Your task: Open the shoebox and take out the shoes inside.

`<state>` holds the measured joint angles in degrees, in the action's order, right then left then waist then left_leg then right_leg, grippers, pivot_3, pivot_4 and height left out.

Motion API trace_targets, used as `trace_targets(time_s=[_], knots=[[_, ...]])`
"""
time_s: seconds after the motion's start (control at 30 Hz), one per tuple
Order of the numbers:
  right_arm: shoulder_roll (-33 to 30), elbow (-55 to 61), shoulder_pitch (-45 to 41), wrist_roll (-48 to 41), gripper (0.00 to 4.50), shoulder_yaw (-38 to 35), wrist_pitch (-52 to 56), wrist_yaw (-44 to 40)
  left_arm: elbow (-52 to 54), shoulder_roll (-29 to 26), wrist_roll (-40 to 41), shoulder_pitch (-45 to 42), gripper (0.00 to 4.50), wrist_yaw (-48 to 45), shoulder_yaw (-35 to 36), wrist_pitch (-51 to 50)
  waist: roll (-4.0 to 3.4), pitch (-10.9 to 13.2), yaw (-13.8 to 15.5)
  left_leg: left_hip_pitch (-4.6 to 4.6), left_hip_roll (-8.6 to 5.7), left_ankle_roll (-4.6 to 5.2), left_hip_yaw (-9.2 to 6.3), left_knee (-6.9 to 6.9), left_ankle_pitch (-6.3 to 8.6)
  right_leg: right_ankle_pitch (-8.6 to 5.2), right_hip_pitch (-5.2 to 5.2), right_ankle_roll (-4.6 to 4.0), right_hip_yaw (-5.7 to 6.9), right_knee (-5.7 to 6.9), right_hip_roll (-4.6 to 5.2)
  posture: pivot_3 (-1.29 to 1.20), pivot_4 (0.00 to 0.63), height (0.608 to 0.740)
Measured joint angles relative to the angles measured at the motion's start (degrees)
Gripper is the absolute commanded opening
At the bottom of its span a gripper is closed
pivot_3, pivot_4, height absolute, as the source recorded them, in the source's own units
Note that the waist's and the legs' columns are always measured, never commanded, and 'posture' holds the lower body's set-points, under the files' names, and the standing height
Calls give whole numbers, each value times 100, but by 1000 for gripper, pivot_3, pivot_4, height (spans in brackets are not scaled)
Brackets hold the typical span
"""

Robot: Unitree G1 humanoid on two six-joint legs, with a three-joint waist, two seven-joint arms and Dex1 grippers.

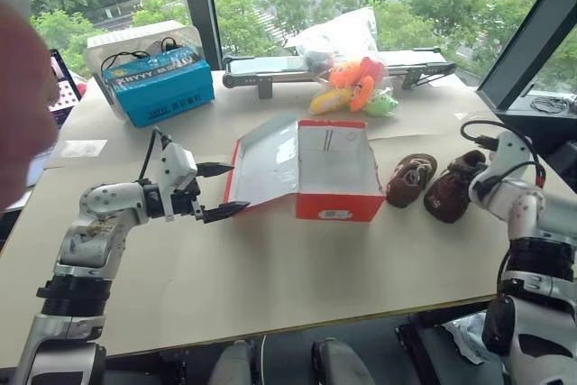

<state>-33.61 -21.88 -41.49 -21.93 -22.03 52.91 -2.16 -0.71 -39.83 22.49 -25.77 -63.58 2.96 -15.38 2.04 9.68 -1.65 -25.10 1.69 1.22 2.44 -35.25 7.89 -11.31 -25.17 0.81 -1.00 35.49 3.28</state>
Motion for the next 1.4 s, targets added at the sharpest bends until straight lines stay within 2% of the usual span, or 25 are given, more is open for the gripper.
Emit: trace_targets(time_s=[0.3, 0.33, 0.4, 0.57, 0.77, 0.87, 0.97, 1.03, 1.2, 1.4], knots=[[8, -161, -14, 84, 12, -137, -107, -22, 0, 72, 2, 0, 4500, 33, -56, -22, 0, 0, 19, 0, -1, 0, 0, -1, 0, 1, 0, 0, -1, 2, 1, 0, 150, 740], [38, -84, 19, 72, 758, -186, -83, 4, 0, 73, 2, 0, 4500, 33, -56, -23, 0, 0, 26, 0, -1, 0, 0, -1, 0, 1, 0, 0, 0, 2, 1, 0, 150, 740], [167, 321, 157, -28, 1336, -409, 83, 135, 3, 76, 1, 0, 4500, 33, -56, -22, 0, 0, 46, 0, -1, 0, 0, -1, 0, 1, -1, 0, 0, 5, 1, 0, 150, 740], [373, 1694, 347, -270, 1336, -807, 905, 502, -1, 80, -1, 0, 4500, 31, -56, -20, -1, 0, 65, -1, -1, 0, 0, -3, 0, 1, -4, 0, -1, 13, 3, 0, 150, 740], [265, 3062, 400, -403, 1336, -1036, 1750, 678, -11, 110, -1, -27, 4500, 24, -66, -17, -2, 0, 74, -1, -1, 0, 0, -6, 0, 0, -4, 1, -1, 15, 4, 0, 150, 740], [-346, 3723, 1113, -330, 1336, -933, 1849, 404, -62, 165, -8, -89, 4500, 44, -80, 19, -1, 0, 132, -5, -5, 1, -1, -6, 1, -2, -3, -3, 6, 10, 11, 0, 150, 740], [-708, 4416, 2159, -184, 1336, -389, 1579, -67, -145, 188, -20, -126, 4500, 55, -85, 26, 2, -2, 128, -4, -2, 4, 0, -7, 3, -6, 2, 7, 5, 0, 8, 0, 150, 740], [-464, 4686, 2673, -200, 1336, -169, 1398, -293, -146, 206, -39, -128, 4500, 58, -97, 47, 2, -2, 69, -1, 3, 4, 1, -16, 3, -7, 2, 15, 2, 5, 5, 0, 150, 740], [-8, 5207, 3201, -183, 1336, -122, 907, -490, -143, 246, -45, -129, 4500, 86, -161, 52, -8, -3, 48, -2, 13, 3, 2, -59, 4, -7, 2, 17, 4, 32, -2, 0, 150, 740], [318, 5644, 3481, -202, 1336, -106, 462, -698, -105, 519, -44, 112, 4500, 726, 51, 21, -7, -2, 73, -4, 12, 3, 8, -70, 4, -20, 5, -7, 1, 30, 10, 0, 150, 740]])
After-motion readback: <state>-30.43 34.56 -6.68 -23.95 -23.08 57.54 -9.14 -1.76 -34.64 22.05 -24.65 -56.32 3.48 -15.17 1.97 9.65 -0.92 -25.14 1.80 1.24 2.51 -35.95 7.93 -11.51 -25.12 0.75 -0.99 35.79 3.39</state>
